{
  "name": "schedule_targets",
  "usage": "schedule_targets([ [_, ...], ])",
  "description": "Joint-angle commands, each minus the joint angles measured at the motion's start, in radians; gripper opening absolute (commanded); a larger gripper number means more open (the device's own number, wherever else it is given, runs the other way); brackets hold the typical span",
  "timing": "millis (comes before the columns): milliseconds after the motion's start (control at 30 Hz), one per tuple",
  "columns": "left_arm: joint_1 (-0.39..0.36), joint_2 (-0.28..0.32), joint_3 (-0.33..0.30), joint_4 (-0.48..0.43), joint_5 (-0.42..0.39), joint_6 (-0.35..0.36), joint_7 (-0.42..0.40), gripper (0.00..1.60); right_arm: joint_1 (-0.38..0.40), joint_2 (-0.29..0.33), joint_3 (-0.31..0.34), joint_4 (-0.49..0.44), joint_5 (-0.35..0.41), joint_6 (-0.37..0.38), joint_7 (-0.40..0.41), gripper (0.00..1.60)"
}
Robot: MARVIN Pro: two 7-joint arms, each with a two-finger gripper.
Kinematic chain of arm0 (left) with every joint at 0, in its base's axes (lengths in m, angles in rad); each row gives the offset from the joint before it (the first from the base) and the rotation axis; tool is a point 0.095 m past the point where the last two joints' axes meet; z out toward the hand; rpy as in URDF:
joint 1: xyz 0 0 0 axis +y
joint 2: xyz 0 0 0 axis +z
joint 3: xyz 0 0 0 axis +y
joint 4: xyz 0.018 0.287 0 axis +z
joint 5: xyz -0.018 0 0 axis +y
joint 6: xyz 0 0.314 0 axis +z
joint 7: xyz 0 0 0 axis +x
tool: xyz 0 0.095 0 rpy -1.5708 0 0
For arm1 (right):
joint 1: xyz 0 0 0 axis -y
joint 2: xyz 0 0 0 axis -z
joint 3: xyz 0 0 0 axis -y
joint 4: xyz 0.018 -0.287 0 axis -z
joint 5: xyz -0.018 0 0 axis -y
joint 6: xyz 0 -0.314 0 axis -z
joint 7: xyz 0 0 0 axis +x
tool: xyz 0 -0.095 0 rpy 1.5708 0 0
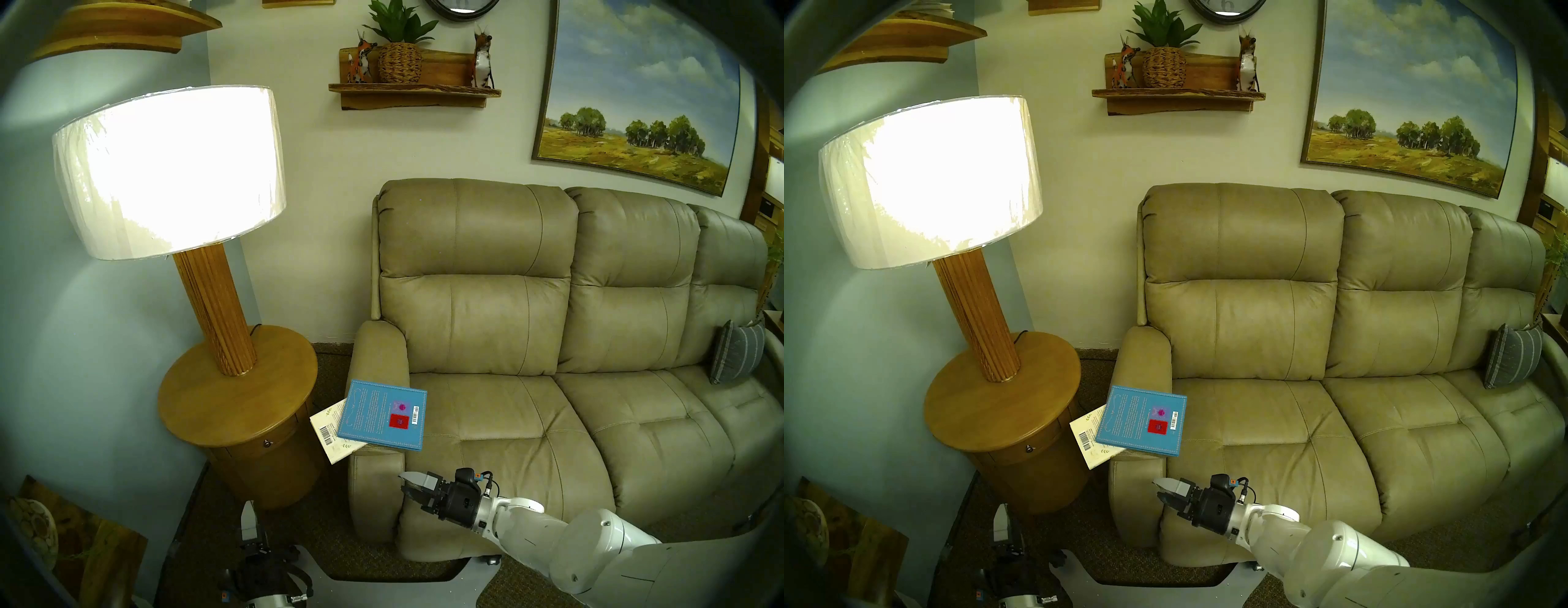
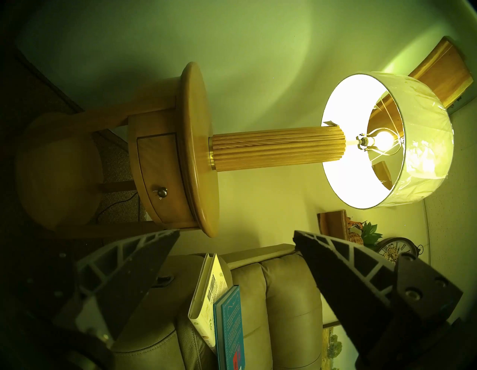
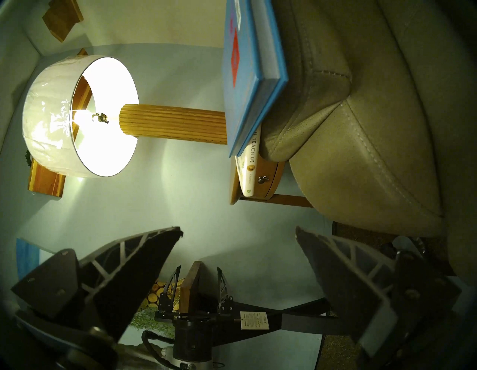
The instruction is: Move books from sofa to side table
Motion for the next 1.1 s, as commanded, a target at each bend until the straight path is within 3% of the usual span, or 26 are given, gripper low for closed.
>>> schedule_targets([
  [0, -0.001, -0.001, -0.001, -0.008, 0.000, 0.000, -0.007, 1.60, 0.040, -0.041, 0.026, -0.009, 0.024, 0.000, -0.055, 1.60],
  [667, 0.000, -0.001, -0.001, -0.008, 0.000, 0.001, -0.007, 1.60, 0.098, -0.056, 0.108, -0.023, 0.066, -0.032, -0.159, 1.60],
  [1067, 0.000, -0.001, -0.001, -0.008, 0.000, 0.001, -0.007, 1.60, 0.114, -0.043, 0.154, -0.013, 0.088, -0.031, -0.147, 1.60],
])
